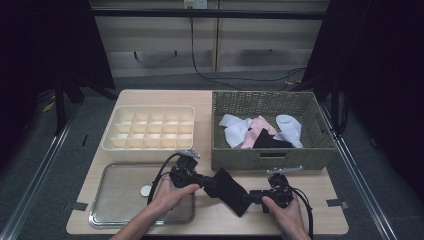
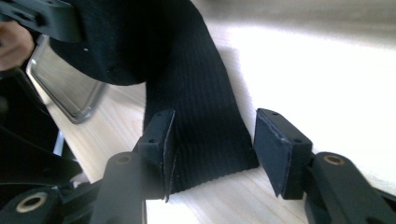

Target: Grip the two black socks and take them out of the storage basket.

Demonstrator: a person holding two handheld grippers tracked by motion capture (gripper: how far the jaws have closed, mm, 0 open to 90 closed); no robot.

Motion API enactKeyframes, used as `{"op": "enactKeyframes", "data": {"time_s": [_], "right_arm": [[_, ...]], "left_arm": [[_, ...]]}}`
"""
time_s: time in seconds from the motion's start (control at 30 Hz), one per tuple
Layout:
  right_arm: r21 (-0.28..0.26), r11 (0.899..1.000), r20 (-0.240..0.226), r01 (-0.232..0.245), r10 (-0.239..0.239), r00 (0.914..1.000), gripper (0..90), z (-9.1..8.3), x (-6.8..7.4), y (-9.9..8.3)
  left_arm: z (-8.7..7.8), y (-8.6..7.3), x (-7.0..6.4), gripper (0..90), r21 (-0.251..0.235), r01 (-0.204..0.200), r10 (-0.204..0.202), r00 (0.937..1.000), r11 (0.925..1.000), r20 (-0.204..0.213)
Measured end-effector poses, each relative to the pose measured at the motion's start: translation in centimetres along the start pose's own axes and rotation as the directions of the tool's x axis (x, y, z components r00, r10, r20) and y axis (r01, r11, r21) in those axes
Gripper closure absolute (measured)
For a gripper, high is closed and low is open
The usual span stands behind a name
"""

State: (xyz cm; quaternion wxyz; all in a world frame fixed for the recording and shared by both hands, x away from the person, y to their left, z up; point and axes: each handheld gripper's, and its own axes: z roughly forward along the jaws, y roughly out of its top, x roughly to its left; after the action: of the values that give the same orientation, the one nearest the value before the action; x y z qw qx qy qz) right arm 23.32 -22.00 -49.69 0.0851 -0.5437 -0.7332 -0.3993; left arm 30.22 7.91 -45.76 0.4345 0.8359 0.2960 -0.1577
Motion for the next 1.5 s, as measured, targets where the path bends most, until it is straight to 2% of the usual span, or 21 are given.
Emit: {"op": "enactKeyframes", "data": {"time_s": [0.03,0.13,0.17,0.2,0.27,0.47,0.57,0.6,0.63,0.7,0.73,0.83,0.87,0.9,1.03,1.07,1.1,1.17,1.27,1.4,1.5], "right_arm": [[0.000,1.000,0.000,0.000,0.000,1.0000,49.9,0.0,0.0,0.0],[0.019,1.000,0.013,0.019,-0.019,0.9997,69.9,0.3,0.1,0.0],[0.019,1.000,0.013,0.019,-0.019,0.9997,69.9,0.3,0.1,0.0],[0.028,1.000,0.026,0.010,-0.011,0.9996,83.9,0.4,0.1,-0.1],[0.030,1.000,0.015,0.007,-0.008,0.9999,88.0,0.2,0.0,-0.1],[0.020,1.000,0.008,-0.003,0.003,1.0000,89.3,-1.0,-0.4,-0.2],[0.002,1.000,0.024,-0.008,0.008,0.9997,89.6,-1.9,-0.8,-0.3],[0.006,1.000,0.034,-0.011,0.011,0.9994,89.5,-2.5,-1.2,-0.4],[0.006,1.000,0.034,-0.011,0.011,0.9994,89.5,-2.5,-1.2,-0.4],[0.010,1.000,0.067,-0.018,0.017,0.9976,89.6,-3.1,-2.2,-0.5],[0.014,1.000,0.083,-0.022,0.021,0.9964,89.7,-3.3,-2.6,-0.5],[-0.005,0.999,0.095,-0.046,0.047,0.9944,89.8,-3.9,-3.4,-0.6],[-0.016,0.998,0.102,-0.054,0.055,0.9932,89.7,-4.3,-3.9,-0.7],[-0.021,0.998,0.106,-0.058,0.059,0.9926,89.6,-4.3,-3.9,-0.8],[-0.057,0.997,0.101,-0.052,0.058,0.9932,79.0,-4.5,-3.7,-0.8],[-0.071,0.996,0.104,-0.056,0.063,0.9926,74.2,-4.7,-3.5,-0.8],[-0.071,0.996,0.104,-0.056,0.063,0.9926,74.2,-4.7,-3.5,-0.8],[-0.092,0.994,0.088,-0.051,0.059,0.9944,71.7,-5.0,-2.7,-1.1],[-0.069,0.997,0.068,-0.037,0.042,0.9968,70.5,-4.7,-1.8,-1.8],[-0.028,0.999,0.055,-0.032,0.034,0.9979,70.7,-4.0,-1.3,-2.7],[-0.016,0.999,0.058,-0.029,0.030,0.9978,72.0,-3.7,-1.5,-2.6]], "left_arm": [[0.0,0.0,0.0,83.7,0.000,0.000,0.000,1.0000,1.0000,0.000],[-0.2,0.1,0.1,83.6,-0.009,0.001,-0.001,1.0000,1.0000,0.001],[-0.2,0.1,0.1,83.6,-0.009,0.001,-0.001,1.0000,1.0000,0.001],[-0.4,0.1,0.2,83.6,-0.011,0.013,-0.013,0.9999,0.9999,-0.007],[-0.5,0.1,0.3,83.6,-0.018,0.016,-0.016,0.9999,0.9997,0.000],[-0.6,-0.1,0.4,83.6,-0.016,0.035,-0.035,0.9994,0.9993,0.009],[-0.5,-0.2,0.4,83.2,-0.003,0.038,-0.038,0.9992,0.9993,0.010],[-0.1,-0.3,0.3,83.3,0.008,0.060,-0.060,0.9971,0.9982,0.046],[-0.1,-0.3,0.3,83.6,0.008,0.060,-0.060,0.9971,0.9982,0.046],[0.6,-0.5,-0.1,84.9,0.017,0.094,-0.095,0.9916,0.9955,0.088],[1.5,-0.8,-1.0,85.0,0.047,0.080,-0.084,0.9923,0.9957,0.091],[2.3,-1.0,-1.9,85.0,0.070,0.053,-0.059,0.9944,0.9962,0.088],[2.6,-1.1,-2.4,84.9,0.077,0.011,-0.015,0.9982,0.9970,0.058],[2.6,-1.1,-2.4,84.9,0.077,0.011,-0.015,0.9982,0.9970,0.058],[2.7,-1.0,-1.2,81.4,0.080,0.033,-0.035,0.9992,0.9962,0.018],[2.6,-1.1,-0.4,78.4,0.078,0.064,-0.064,0.9979,0.9949,-0.006],[2.6,-1.1,-0.4,74.2,0.078,0.064,-0.064,0.9979,0.9949,-0.006],[2.2,-1.2,0.3,73.8,0.068,0.082,-0.080,0.9964,0.9943,-0.026],[1.4,-1.2,1.0,69.2,0.040,0.104,-0.101,0.9930,0.9938,-0.060],[0.7,-1.0,1.3,66.5,0.021,0.100,-0.098,0.9911,0.9947,-0.090],[0.3,-0.7,1.0,66.1,0.005,0.080,-0.080,0.9944,0.9967,-0.070]]}}
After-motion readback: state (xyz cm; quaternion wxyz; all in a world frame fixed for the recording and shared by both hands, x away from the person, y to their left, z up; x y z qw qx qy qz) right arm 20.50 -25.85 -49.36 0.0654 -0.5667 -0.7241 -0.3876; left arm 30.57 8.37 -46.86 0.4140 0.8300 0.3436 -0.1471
